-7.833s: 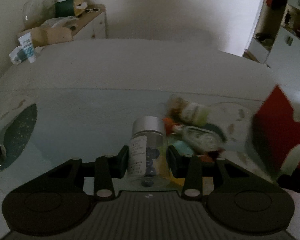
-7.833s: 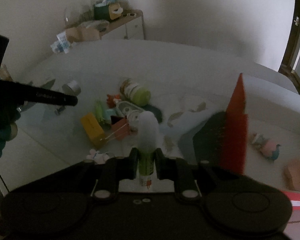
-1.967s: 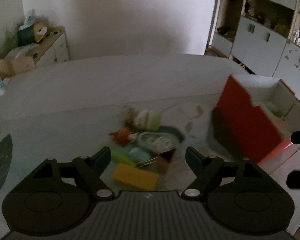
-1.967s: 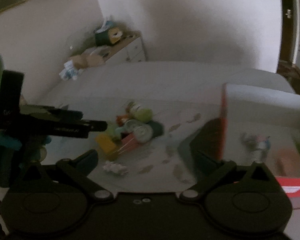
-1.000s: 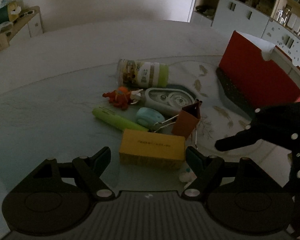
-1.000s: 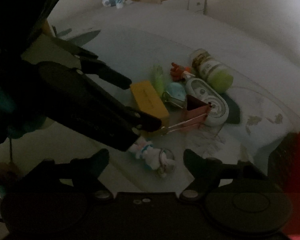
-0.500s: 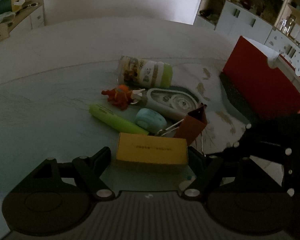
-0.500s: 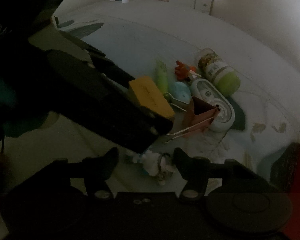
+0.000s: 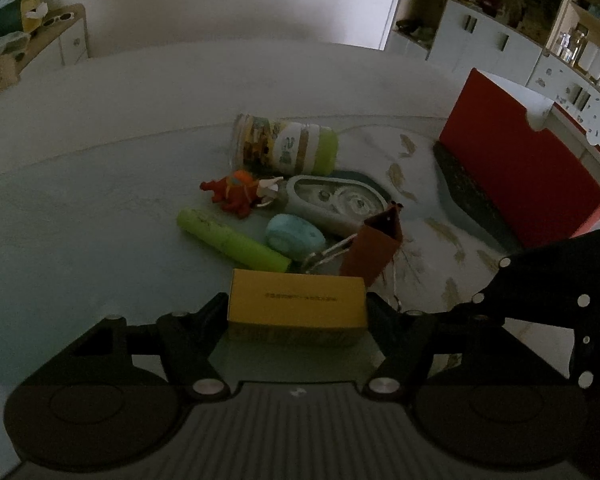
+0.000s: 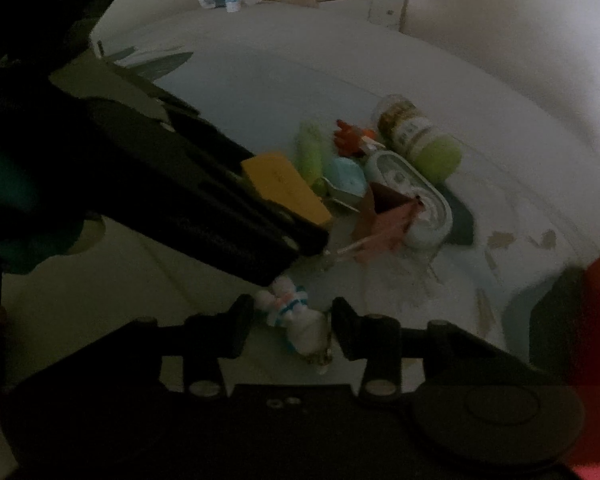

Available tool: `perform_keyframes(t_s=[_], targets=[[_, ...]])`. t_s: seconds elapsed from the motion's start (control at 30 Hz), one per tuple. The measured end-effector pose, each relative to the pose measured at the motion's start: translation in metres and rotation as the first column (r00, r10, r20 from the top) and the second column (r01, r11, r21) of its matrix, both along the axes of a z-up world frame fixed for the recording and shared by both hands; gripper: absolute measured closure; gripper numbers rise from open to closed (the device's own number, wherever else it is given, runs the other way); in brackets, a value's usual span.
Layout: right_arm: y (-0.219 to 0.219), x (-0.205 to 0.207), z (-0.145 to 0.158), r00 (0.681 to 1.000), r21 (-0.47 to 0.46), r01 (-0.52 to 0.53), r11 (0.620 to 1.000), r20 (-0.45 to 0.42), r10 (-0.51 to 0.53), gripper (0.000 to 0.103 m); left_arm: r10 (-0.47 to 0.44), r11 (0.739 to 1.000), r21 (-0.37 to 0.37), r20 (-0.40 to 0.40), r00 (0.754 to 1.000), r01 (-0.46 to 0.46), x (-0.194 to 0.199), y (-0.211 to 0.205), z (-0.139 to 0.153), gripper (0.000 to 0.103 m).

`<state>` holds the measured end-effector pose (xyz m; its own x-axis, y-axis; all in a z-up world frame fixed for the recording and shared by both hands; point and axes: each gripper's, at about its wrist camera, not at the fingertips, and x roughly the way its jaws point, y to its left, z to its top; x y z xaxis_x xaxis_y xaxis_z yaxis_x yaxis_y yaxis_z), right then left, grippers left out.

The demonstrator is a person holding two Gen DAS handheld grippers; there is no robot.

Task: Organize rigid objects
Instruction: 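Carry the yellow box and bunny figurine in both tools over the red box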

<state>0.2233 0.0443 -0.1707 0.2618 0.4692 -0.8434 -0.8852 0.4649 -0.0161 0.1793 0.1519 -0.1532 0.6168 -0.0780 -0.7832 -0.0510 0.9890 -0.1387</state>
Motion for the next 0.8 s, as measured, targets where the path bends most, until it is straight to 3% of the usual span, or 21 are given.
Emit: perform_keyframes(t_s=[0.5, 0.8], targets=[[-0.051, -0.008, 0.038, 0.988, 0.094, 0.154, 0.984, -0.031, -0.152, 0.061, 0.048, 0.997, -0.058, 0.017, 0.999, -0.047, -0.026, -0.011, 0.040, 0.031], [-0.082, -0.006, 0.078, 0.981, 0.171, 0.192, 0.966, -0.005, -0.194, 0.061, 0.019, 1.000, -0.009, 0.033, 0.999, -0.019, -0.026, -0.042, 0.074, 0.031]])
